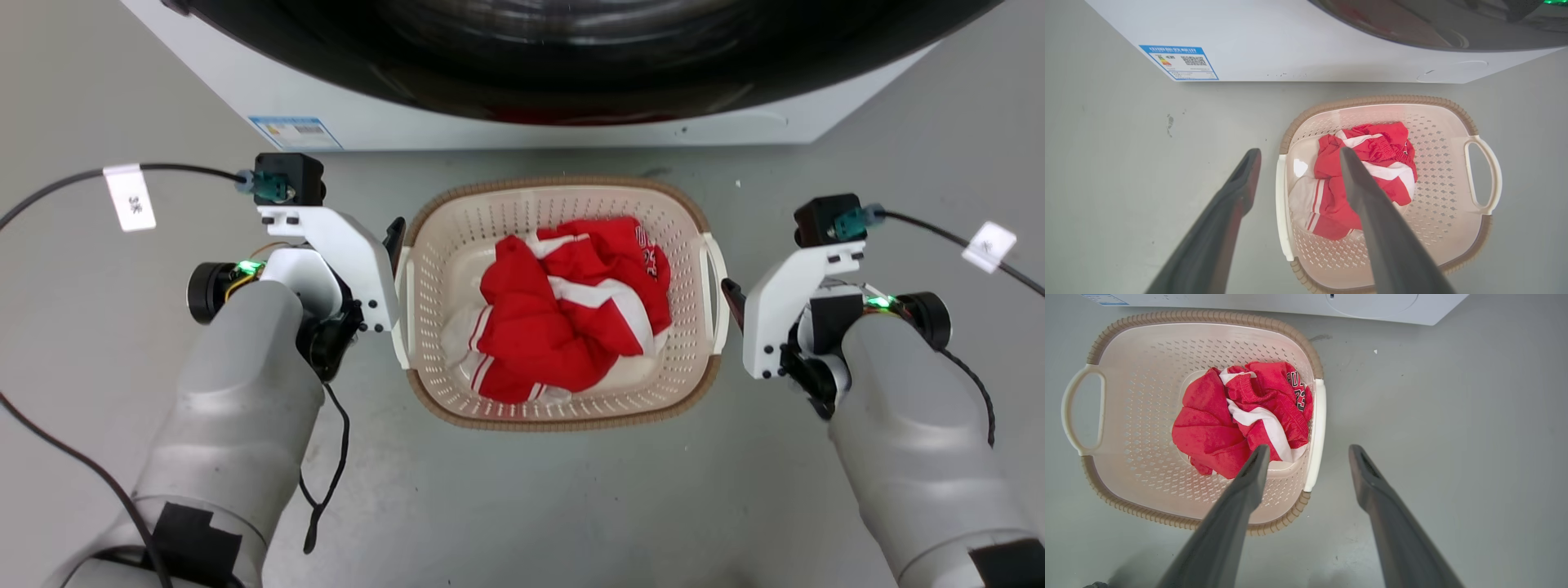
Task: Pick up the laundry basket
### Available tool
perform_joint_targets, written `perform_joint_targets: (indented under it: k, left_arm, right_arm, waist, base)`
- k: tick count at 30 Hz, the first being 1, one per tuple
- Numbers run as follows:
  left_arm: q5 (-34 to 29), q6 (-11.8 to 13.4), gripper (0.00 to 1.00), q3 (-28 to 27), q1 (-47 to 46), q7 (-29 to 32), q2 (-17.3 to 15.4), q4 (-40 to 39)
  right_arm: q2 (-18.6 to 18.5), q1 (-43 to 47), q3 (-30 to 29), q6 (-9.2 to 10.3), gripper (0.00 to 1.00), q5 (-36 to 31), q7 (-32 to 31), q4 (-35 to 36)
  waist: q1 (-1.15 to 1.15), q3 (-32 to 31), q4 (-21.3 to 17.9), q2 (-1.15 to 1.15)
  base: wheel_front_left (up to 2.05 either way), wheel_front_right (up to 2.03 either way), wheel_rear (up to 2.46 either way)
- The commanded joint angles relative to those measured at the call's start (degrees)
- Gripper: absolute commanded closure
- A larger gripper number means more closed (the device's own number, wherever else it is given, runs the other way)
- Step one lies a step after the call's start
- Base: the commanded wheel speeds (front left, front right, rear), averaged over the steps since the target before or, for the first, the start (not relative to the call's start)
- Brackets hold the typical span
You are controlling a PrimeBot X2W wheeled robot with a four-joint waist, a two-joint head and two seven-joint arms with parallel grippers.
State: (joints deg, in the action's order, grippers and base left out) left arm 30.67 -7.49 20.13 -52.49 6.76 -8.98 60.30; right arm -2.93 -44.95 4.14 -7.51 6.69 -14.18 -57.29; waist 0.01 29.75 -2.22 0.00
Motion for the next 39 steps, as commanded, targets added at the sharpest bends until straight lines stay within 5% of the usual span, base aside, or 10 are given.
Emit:
perform_joint_targets:
  k: [1,13,38,39]
  left_arm:
    - [0.62,0.03,0.0,0.93,-1.27,0.85,-0.55,0.58]
    - [6.41,0.03,0.0,7.74,-6.6,6.32,-2.92,3.65]
    - [12.19,0.03,0.0,15.45,-14.71,3.07,-2.97,7.82]
    - [12.43,0.04,0.38,15.64,-14.84,2.85,-2.89,7.94]
  right_arm:
    - [0.1,-1.75,0.66,0.04,0.0,1.09,-0.53,-1.37]
    - [0.12,-10.94,7.08,0.04,0.0,6.1,-3.07,-10.63]
    - [0.1,-20.61,9.06,0.04,0.0,7.86,1.66,-16.04]
    - [0.11,-20.78,8.99,0.04,0.44,7.88,1.91,-16.11]
  waist:
    - [-0.01,1.97,-0.52,0.0]
    - [-0.01,10.35,-1.08,0.0]
    - [-0.01,23.4,0.21,0.0]
    - [-0.01,23.54,0.23,0.0]
  base:
    - [0.0,0.0,0.0]
    - [0.0,0.0,0.0]
    - [0.0,0.0,0.0]
    - [0.0,0.0,0.0]
